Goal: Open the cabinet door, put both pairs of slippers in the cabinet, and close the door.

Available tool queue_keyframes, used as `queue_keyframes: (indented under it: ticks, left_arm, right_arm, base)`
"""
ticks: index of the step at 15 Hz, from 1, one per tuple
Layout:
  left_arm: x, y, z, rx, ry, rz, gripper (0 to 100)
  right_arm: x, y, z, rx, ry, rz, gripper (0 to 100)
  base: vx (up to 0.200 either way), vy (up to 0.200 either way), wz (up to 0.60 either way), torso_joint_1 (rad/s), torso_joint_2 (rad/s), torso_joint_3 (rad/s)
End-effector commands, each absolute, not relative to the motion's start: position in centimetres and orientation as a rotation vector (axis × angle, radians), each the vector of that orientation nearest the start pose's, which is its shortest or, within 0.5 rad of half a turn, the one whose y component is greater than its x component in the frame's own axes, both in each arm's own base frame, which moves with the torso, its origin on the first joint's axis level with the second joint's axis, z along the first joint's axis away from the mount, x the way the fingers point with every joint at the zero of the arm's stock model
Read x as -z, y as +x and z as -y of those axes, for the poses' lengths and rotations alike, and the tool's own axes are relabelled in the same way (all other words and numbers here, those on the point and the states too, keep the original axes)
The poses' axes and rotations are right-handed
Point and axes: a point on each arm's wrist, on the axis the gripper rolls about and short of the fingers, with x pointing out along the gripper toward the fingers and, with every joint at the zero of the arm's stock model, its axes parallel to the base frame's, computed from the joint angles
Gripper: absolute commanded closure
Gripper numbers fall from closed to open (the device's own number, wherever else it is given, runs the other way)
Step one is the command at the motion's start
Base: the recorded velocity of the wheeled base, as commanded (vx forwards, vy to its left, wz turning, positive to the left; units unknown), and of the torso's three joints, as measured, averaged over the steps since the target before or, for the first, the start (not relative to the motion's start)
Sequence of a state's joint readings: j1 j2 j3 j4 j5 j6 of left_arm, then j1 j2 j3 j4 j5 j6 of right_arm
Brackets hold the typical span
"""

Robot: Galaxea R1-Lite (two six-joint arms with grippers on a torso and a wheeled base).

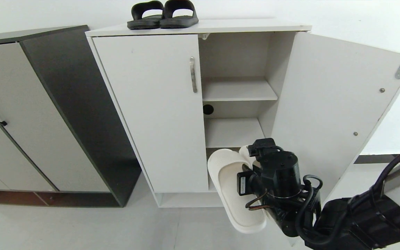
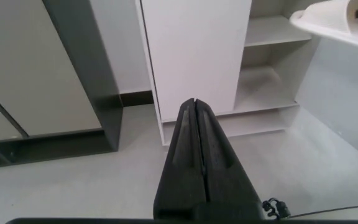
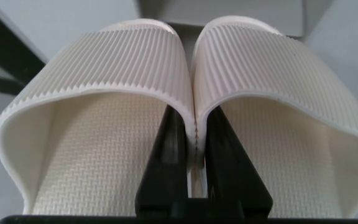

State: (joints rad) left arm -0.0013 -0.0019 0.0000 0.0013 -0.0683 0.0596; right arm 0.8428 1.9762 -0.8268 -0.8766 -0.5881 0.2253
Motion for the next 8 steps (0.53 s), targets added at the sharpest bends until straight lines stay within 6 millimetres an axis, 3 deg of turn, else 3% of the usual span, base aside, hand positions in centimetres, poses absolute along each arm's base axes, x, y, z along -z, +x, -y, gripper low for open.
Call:
queue_keyframes:
  ticks: [1, 8]
  left_arm:
    - [-7.5, -2.3, 0.1, 0.069, 0.060, -0.001, 100]
    - [-7.5, -2.3, 0.1, 0.069, 0.060, -0.001, 100]
  right_arm:
    - [-11.4, 24.8, -25.8, -0.225, 0.034, -0.245, 100]
    - [-9.2, 27.1, -26.8, -0.192, 0.021, -0.262, 100]
  base:
    - [0.000, 0.000, 0.00, 0.000, 0.00, 0.000]
    - [0.000, 0.000, 0.00, 0.000, 0.00, -0.014]
